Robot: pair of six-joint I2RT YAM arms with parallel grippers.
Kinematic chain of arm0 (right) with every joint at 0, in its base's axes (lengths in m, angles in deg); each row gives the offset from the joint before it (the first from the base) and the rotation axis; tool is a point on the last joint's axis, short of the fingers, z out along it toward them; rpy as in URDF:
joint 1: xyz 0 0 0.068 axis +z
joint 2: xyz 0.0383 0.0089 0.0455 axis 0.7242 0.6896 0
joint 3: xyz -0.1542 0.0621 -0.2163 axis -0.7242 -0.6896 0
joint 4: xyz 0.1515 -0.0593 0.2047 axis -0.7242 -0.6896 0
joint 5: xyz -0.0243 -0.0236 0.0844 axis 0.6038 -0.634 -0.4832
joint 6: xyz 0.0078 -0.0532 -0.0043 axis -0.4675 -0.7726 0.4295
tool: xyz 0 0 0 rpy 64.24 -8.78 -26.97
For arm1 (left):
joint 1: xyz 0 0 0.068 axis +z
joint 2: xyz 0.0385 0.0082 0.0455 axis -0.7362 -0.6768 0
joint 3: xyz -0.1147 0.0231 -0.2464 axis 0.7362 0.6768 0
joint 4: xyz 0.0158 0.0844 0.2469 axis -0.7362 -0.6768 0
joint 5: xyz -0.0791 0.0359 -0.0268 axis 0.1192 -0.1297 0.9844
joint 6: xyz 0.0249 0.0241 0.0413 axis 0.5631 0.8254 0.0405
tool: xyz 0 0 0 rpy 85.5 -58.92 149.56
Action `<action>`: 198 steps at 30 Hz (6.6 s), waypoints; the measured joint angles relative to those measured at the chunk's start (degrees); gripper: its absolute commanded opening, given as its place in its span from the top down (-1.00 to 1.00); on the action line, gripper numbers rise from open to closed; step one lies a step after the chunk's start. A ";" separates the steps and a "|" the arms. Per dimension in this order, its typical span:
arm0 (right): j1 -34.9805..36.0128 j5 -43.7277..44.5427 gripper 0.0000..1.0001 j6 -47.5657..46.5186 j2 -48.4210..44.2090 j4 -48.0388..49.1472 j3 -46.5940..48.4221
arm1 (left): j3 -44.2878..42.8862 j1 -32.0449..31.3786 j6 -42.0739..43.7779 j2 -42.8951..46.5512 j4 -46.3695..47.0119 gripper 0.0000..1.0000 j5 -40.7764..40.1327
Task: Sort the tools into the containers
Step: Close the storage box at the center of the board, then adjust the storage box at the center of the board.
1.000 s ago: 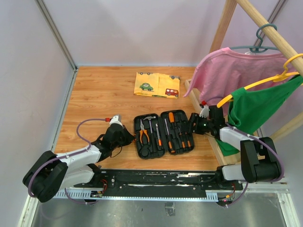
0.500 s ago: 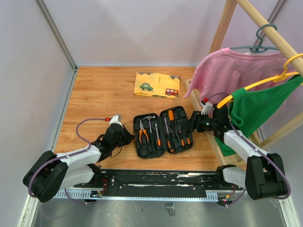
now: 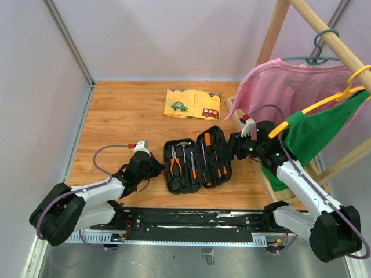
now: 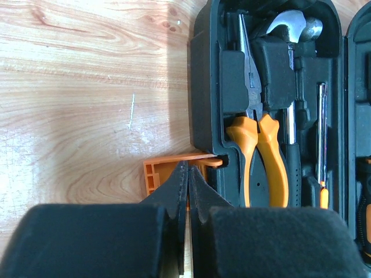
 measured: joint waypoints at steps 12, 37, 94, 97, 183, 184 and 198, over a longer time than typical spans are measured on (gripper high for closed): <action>14.93 7.61 -0.12 1.27 2.73 0.59 8.72 | 1.01 0.04 -0.04 0.04 1.81 0.97 -0.28; 29.55 7.61 -0.10 7.98 23.82 8.57 24.24 | 3.56 -0.02 -1.81 7.21 -2.91 0.98 1.03; 29.55 32.96 -0.63 5.07 35.04 -4.17 23.37 | 6.10 -0.09 -11.21 22.53 -10.54 -0.99 4.20; 29.55 32.83 -0.62 5.05 34.80 -3.45 22.86 | 6.25 -0.09 -12.07 20.87 -9.49 -0.99 4.37; 29.55 33.48 -0.63 4.83 34.97 -2.49 22.56 | 8.35 -0.13 -9.88 24.92 -0.72 -0.37 7.50; 29.55 33.51 -0.63 4.83 35.06 -2.60 22.67 | 8.35 -0.13 -10.01 25.18 -0.98 -0.38 7.30; 25.75 30.56 -0.61 4.24 35.04 -3.34 22.51 | 8.24 -2.95 -8.96 23.56 -1.84 -0.33 9.79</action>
